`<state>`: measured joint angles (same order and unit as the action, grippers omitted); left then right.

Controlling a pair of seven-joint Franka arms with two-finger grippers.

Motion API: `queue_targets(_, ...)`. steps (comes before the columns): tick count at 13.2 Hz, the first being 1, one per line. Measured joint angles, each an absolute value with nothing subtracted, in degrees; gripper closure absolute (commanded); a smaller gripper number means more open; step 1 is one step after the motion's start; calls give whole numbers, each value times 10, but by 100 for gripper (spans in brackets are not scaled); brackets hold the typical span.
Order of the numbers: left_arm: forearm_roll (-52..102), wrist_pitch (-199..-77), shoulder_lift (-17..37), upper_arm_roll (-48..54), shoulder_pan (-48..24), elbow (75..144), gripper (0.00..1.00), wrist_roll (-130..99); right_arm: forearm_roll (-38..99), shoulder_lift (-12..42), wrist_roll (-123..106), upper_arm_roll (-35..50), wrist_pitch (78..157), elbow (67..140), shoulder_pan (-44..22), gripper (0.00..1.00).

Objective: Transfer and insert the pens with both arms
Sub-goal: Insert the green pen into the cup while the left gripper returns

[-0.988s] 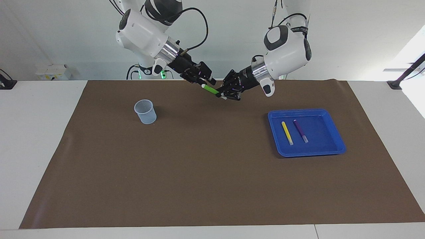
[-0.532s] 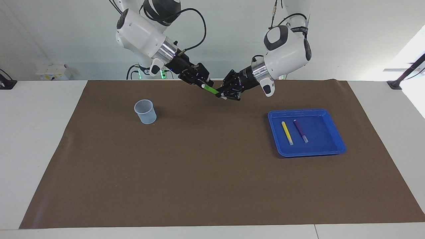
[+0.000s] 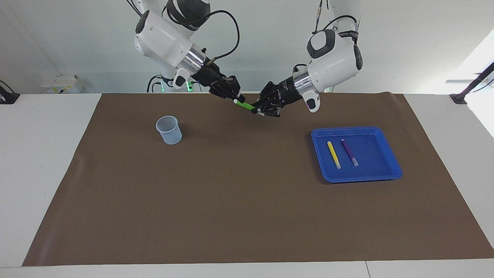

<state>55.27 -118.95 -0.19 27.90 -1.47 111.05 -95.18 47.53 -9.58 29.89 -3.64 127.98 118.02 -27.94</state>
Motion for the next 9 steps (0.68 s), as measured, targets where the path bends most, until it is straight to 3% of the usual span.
queue_targets(1,553,-1191,-2,279,-15,1111,100,-952,475,-96,299,-36,1280,1180,-279,100)
queue_targets(2,553,-1192,-2,280,-15,1111,1,-952,475,-96,299,-36,1280,1180,-279,100)
queue_targets(9,553,-1193,-3,278,-13,1112,0,-953,434,-96,275,-37,1268,1179,-257,100)
